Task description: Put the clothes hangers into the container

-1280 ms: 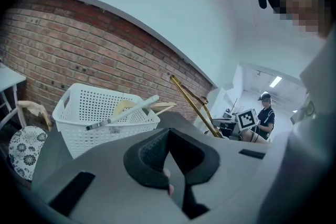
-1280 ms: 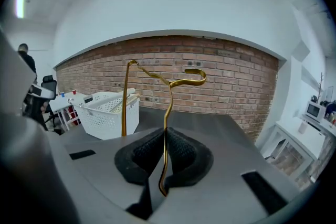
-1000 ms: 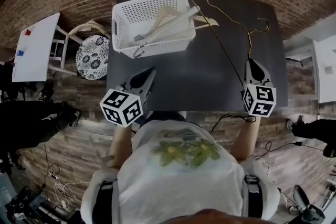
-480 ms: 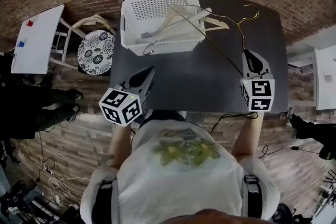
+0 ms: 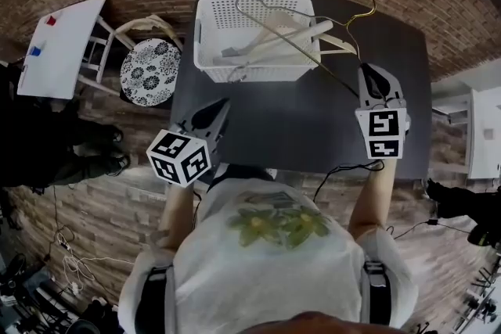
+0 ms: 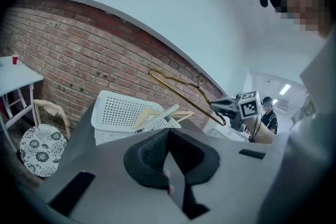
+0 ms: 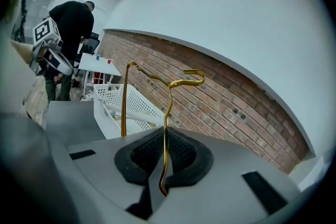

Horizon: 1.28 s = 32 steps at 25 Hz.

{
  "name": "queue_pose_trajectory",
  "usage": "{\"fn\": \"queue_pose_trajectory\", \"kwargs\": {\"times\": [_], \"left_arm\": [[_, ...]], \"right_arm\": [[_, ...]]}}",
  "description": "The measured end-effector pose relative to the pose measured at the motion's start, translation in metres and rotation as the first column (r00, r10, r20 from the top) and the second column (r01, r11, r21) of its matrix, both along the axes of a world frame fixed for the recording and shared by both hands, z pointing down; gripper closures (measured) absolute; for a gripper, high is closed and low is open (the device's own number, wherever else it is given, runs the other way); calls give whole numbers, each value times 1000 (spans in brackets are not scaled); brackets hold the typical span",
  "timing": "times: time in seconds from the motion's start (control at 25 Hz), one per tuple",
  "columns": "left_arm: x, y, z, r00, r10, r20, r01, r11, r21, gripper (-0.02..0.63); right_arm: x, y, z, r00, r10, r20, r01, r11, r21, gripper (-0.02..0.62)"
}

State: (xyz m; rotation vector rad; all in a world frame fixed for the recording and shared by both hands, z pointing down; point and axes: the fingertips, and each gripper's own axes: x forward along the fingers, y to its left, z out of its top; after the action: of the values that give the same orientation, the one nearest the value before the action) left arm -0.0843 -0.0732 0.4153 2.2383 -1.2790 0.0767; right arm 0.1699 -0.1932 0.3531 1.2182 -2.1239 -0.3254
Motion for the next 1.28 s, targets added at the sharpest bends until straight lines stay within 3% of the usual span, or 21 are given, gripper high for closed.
{"fn": "queue_pose_trajectory", "kwargs": {"times": [0.56,1.0,1.28], "left_arm": [[-26,-15,1,999,-38,-5,38,999,-2,578],[-49,-31,4,996,-91,-14,91,996,-10,578],[-57,-37,9,993,-113,-22,113,993,-20,578]], "right_arm": [[-52,-28,10,971,-89,-222,100,994,40,557],[-104,-57,20,913,-169,-372,199,979,44,557],[-125,-71,34,857,-186,-480,227,974,28,555]]}}
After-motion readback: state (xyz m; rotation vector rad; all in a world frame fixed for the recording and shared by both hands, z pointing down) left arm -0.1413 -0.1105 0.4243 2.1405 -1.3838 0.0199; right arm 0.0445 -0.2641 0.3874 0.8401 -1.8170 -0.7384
